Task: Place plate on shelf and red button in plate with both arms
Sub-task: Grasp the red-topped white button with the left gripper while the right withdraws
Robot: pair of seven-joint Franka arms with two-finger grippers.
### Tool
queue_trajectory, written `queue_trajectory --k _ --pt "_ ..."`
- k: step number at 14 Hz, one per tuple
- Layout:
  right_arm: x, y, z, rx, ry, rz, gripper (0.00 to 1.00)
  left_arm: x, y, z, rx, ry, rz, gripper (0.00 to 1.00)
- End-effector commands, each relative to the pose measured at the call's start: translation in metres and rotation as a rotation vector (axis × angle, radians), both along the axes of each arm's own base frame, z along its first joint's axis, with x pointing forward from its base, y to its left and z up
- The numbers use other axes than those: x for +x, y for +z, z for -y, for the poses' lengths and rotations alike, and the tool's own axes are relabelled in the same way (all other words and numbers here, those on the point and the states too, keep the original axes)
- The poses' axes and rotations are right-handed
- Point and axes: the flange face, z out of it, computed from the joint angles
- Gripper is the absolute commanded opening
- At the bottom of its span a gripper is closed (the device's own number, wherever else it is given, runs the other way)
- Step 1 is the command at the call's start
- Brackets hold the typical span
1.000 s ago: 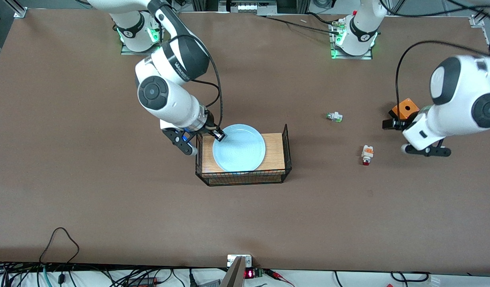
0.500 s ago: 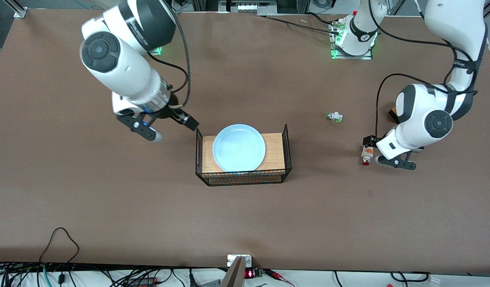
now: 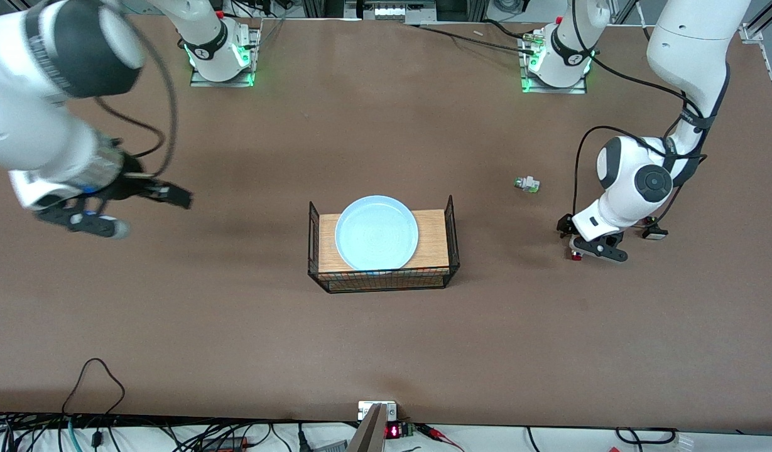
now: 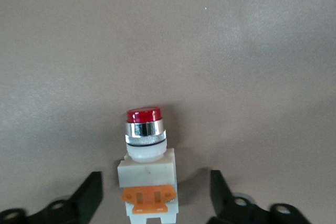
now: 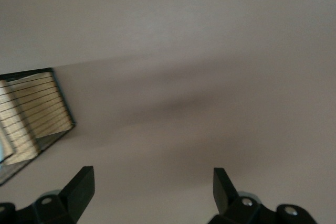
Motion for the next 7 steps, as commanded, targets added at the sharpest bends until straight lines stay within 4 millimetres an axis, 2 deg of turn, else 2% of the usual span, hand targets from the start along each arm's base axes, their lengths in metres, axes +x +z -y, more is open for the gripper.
queue_trajectory --k 1,2,3,5,6,7 --pt "-0.005 0.011 0.051 -0.013 0.12 0.005 1.0 0.001 0.0 0.002 0.001 -0.032 0.006 0.48" --pt "-0.008 0.016 0.067 -0.021 0.149 0.004 1.0 0.003 0.002 0.002 0.001 -0.044 0.009 0.29" --pt "-0.012 0.023 0.08 -0.044 0.167 0.001 1.0 0.005 0.004 0.001 0.002 -0.062 0.009 0.2" --pt "-0.017 0.038 0.104 -0.067 0.234 0.023 1.0 0.007 0.011 0.004 0.002 -0.092 0.001 0.13" --pt "-0.022 0.046 0.109 -0.065 0.249 0.026 1.0 0.012 0.025 0.006 0.003 -0.093 -0.005 0.12" --pt "-0.025 0.05 0.112 -0.065 0.241 0.022 1.0 0.019 0.046 0.016 -0.002 -0.11 -0.033 0.12"
